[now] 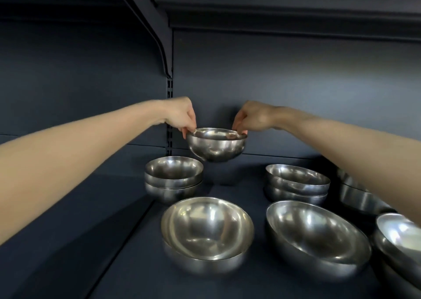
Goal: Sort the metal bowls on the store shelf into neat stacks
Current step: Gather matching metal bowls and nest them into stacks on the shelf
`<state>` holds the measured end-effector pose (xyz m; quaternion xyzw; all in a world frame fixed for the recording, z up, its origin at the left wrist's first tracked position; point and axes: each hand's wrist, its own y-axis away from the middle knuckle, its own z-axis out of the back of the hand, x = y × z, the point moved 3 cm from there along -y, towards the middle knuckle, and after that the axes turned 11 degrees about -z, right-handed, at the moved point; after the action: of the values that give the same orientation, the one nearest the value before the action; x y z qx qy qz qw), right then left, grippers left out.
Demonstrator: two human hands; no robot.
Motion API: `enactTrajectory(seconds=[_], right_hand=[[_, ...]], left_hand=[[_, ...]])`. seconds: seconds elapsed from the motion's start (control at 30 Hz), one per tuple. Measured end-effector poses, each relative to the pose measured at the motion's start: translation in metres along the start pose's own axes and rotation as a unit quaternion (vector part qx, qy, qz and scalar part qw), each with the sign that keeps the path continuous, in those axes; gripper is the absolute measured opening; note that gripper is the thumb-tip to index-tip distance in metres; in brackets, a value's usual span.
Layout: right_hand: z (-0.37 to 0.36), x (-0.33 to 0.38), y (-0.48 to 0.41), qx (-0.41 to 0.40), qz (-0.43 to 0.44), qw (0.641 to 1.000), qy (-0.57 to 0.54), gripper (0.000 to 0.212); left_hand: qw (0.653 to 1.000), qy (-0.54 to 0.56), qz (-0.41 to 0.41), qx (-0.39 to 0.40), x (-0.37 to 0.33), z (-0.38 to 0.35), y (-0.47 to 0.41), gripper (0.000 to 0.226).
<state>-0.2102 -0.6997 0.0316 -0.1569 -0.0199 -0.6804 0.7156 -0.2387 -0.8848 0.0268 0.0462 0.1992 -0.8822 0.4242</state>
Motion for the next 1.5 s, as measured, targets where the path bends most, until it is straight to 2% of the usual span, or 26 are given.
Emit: enactTrajectory(seconds=[0.2, 0.43, 0.57, 0.67, 0.77, 0.9, 1.13, 1.5], right_hand=[[-0.029, 0.045, -0.005, 0.024, 0.025, 0.999, -0.009, 0.019], [-0.059, 0.060, -0.007, 0.065, 0.030, 0.997, -0.024, 0.018], [-0.068, 0.059, -0.005, 0.071, 0.032, 0.997, -0.030, 0.012], [-0.070, 0.058, -0.005, 0.076, 0.025, 0.996, -0.032, 0.014], [-0.071, 0.058, -0.002, 0.106, 0.015, 0.994, -0.013, 0.017], [-0.071, 0.056, 0.004, 0.150, 0.000, 0.989, -0.010, 0.019], [-0.066, 0.044, 0.005, 0.133, -0.004, 0.991, -0.004, 0.018], [-0.062, 0.035, 0.005, 0.106, -0.008, 0.994, 0.014, 0.018]], left_hand=[[0.999, -0.021, 0.046, -0.002, 0.033, 0.011, 0.036, 0.013], [0.994, -0.069, 0.082, 0.008, 0.057, -0.002, 0.059, 0.012], [0.995, -0.049, 0.082, 0.007, 0.060, -0.012, 0.065, 0.014], [0.993, -0.001, 0.113, 0.016, 0.063, -0.016, 0.067, 0.016], [0.989, 0.053, 0.135, 0.042, 0.062, -0.021, 0.070, 0.019], [0.986, 0.088, 0.136, 0.033, 0.056, -0.024, 0.072, 0.020], [0.988, 0.099, 0.122, 0.004, 0.045, -0.031, 0.065, 0.019], [0.994, 0.055, 0.096, -0.016, 0.035, -0.041, 0.059, 0.019]])
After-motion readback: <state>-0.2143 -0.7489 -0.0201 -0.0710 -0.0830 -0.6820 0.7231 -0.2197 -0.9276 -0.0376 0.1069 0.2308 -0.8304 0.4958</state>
